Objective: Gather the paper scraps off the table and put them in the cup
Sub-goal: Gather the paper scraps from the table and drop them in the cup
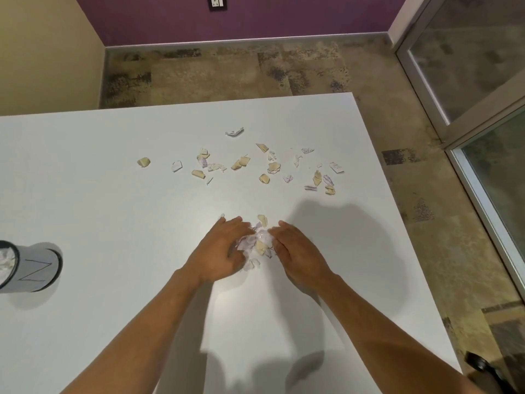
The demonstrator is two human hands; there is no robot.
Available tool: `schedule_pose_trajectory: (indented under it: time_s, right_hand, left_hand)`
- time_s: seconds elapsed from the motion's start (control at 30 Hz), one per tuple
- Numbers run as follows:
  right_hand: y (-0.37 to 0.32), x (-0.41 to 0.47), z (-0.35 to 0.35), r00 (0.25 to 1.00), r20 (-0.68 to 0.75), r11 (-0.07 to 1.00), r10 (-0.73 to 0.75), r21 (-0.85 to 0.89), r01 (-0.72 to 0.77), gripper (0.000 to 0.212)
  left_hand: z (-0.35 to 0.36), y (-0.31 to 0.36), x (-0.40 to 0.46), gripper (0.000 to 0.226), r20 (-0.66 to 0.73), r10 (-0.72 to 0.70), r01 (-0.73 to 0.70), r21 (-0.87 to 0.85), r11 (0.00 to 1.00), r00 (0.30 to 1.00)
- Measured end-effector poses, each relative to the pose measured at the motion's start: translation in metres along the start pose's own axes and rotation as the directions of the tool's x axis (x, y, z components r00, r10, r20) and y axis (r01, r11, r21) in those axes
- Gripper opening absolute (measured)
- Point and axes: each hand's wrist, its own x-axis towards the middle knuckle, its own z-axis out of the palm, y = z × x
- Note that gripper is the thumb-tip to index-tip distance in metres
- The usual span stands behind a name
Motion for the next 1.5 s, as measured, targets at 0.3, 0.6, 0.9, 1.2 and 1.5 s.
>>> schedule_pose_trajectory:
  time_s: [0.3,0.6,0.9,1.2,1.5]
  right_hand:
    - [-0.013,-0.005,-0.004,0.935,-0.006,0.883,0.356,-0.325,-0.338,0.078]
    - [-0.058,0.017,0.016,0.965,0.137,0.897,0.225,-0.416,-0.151,0.055]
    - [-0.060,0.004,0.015,0.986,0.161,0.891,0.052,-0.454,0.027,0.023]
    - [-0.049,0.007,0.011,0.945,-0.010,0.935,0.327,0.144,-0.323,0.013]
    - [-0.087,-0.004,0.005,0.813,0.198,0.444,0.547,0.755,-0.482,0.010]
  left_hand:
    - [0.008,0.020,-0.023,0.103,-0.070,-0.353,0.360,0.219,0.907,0.933]
    - [0.023,0.037,0.001,0.029,0.025,-0.316,0.299,0.256,0.919,0.948]
    - [0.029,0.036,-0.010,0.025,-0.082,-0.293,0.299,0.082,0.951,0.953]
    - [0.017,0.032,-0.016,0.025,-0.124,-0.567,0.489,-0.380,0.785,0.814]
    - [-0.018,0.028,-0.056,0.022,-0.088,-0.780,0.371,-0.843,0.389,0.620]
